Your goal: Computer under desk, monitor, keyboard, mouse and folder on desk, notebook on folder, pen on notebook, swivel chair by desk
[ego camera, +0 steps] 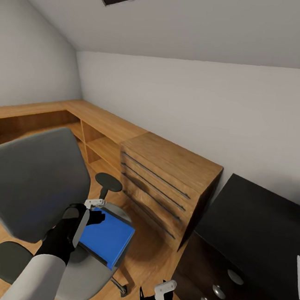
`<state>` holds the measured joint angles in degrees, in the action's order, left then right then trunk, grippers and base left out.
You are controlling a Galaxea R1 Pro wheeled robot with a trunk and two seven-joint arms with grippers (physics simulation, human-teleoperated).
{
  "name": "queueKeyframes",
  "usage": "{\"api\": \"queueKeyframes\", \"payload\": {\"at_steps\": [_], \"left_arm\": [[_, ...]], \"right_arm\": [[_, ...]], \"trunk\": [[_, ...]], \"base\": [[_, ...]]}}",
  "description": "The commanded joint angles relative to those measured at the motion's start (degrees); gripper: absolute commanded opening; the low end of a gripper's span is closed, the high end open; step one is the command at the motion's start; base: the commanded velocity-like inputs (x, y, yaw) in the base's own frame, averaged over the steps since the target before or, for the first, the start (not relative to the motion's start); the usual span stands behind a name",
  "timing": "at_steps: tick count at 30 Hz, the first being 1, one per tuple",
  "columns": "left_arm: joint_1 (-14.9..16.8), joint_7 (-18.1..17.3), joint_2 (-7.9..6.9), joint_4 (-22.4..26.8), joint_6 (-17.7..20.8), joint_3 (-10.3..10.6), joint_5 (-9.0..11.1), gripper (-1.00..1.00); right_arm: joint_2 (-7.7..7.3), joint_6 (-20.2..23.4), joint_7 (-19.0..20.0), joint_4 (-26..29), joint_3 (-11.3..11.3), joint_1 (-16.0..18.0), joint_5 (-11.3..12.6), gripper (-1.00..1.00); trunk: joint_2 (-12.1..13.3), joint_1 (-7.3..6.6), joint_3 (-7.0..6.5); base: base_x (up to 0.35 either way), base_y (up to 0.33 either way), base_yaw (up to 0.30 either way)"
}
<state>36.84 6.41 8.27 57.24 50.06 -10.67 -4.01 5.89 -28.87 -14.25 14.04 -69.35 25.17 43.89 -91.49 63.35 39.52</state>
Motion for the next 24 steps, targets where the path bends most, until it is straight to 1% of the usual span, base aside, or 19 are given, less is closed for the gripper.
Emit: {"api": "queueKeyframes", "payload": {"at_steps": [1, 6, 9, 10, 13, 14, 16, 18, 19, 22, 24], "left_arm": [[0.03, -0.17, 0.07, 0.06, 0.24, -0.14, -0.39, 1.0], [0.01, -0.17, 0.08, 0.09, 0.22, -0.14, -0.4, 1.0], [0.01, -0.17, 0.06, 0.12, 0.22, -0.16, -0.44, 1.0], [0.02, -0.17, 0.07, 0.13, 0.22, -0.15, -0.45, 1.0], [0.04, -0.17, 0.04, 0.14, 0.21, -0.15, -0.46, 1.0], [0.04, -0.17, 0.06, 0.15, 0.21, -0.14, -0.46, 1.0], [0.02, -0.17, 0.06, 0.15, 0.21, -0.14, -0.47, 1.0], [0.01, -0.17, 0.05, 0.15, 0.21, -0.14, -0.47, 1.0], [0.03, -0.17, 0.03, 0.15, 0.21, -0.17, -0.47, 1.0], [0.04, -0.17, 0.01, 0.18, 0.21, -0.2, -0.49, 1.0], [0.04, -0.17, -0.02, 0.3, 0.26, -0.21, -0.51, 1.0]], "right_arm": [[-0.02, -0.18, -0.42, 0.02, -0.48, 0.06, 0.23, 1.0], [-0.13, -0.35, -0.48, 0.57, 0.1, 0.06, 0.25, 1.0], [-0.15, -0.37, -0.46, 1.14, 1.39, 0.06, 0.24, 1.0], [-0.21, -0.31, -0.42, 1.68, 2.83, 0.09, 0.24, 1.0], [-0.34, -0.11, -0.3, 2.21, 5.95, 0.1, 0.19, 1.0], [-0.46, -0.02, -0.1, 2.42, 8.39, 0.12, 0.12, 1.0], [-0.58, 0.03, 0.28, 2.6, 10.63, 0.11, 0.07, 1.0], [-0.66, 0.05, 0.83, 2.74, 12.33, 0.12, 0.03, 1.0], [-0.71, 0.08, 1.67, 2.8, 13.43, 0.11, -0.02, 1.0], [-0.75, 0.11, 3.53, 2.86, 14.38, 0.11, -0.03, 1.0], [-0.75, 0.12, 5.94, 2.92, 14.87, 0.13, -0.03, 1.0]], "trunk": [[-0.44, 0.22, 0.24], [-2.45, 1.32, 1.13], [-3.65, 1.98, 1.67], [-4.05, 2.2, 1.85], [-5.26, 2.86, 2.39], [-5.66, 3.08, 2.57], [-6.46, 3.52, 2.93], [-7.26, 3.96, 3.29], [-7.66, 4.18, 3.47], [-8.87, 4.83, 4.01], [-9.67, 5.27, 4.37]], "base": [[0.0, 0.0, 0.0], [0.0, 0.0, 0.0], [0.0, 0.0, 0.0], [0.0, 0.0, 0.0], [0.0, 0.0, 0.0], [0.0, 0.0, 0.0], [0.0, 0.0, 0.0], [0.0, 0.0, 0.0], [0.0, 0.0, 0.0], [0.0, 0.0, 0.0], [0.0, 0.0, 0.0]]}}
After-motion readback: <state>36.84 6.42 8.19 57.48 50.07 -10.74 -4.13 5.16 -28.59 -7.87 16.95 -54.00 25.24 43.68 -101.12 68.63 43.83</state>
